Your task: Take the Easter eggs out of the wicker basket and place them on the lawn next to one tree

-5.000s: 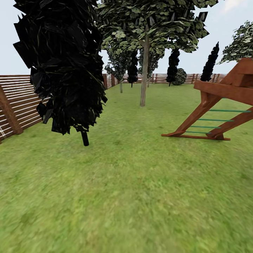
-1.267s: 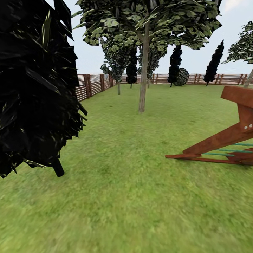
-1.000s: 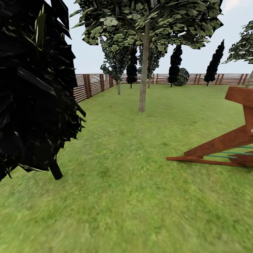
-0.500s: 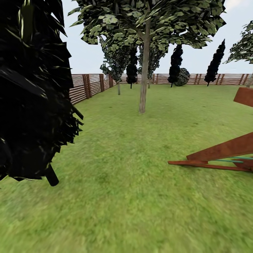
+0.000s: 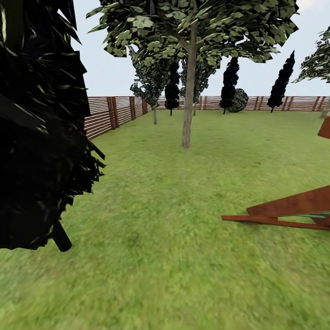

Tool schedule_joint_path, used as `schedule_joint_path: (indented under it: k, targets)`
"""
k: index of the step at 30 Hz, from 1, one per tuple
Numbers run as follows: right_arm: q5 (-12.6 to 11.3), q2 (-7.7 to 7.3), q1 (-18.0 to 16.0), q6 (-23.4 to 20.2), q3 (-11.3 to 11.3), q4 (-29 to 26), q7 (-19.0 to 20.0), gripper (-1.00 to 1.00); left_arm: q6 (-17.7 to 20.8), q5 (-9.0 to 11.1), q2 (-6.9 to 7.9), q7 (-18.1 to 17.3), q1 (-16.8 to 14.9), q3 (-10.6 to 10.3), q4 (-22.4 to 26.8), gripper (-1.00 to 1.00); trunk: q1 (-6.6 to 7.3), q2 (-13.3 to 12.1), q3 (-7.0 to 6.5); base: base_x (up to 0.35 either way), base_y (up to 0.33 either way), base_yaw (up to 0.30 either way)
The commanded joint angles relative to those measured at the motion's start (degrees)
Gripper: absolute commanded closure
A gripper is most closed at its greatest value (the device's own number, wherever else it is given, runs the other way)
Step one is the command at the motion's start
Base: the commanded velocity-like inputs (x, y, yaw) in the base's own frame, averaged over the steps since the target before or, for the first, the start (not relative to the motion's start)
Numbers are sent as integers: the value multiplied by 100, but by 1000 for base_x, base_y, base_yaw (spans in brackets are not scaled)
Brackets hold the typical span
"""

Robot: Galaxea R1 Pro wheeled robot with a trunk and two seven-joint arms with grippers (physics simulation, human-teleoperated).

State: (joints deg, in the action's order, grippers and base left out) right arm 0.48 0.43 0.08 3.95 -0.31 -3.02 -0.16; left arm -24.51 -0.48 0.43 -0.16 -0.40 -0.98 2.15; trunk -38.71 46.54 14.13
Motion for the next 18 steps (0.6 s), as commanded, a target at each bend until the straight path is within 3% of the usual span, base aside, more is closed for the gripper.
schedule_joint_path:
  k: [1, 9, 18]
  targets:
    - [5, 1, 1, 11, -4, -5, -2, -100, -19, -4, 1, -2, -3, -8, -4, -100, -3, 4, 6, 267, 0, 0]
    - [5, 1, 1, 9, -4, -7, -3, -100, -19, -6, -6, -2, -3, -7, -4, -100, -3, 4, 6, 264, -16, 0]
    - [5, 1, 1, 10, -4, -5, -3, -100, -19, -7, -8, -2, -3, -7, -4, -100, -3, 4, 6, 244, -121, 0]
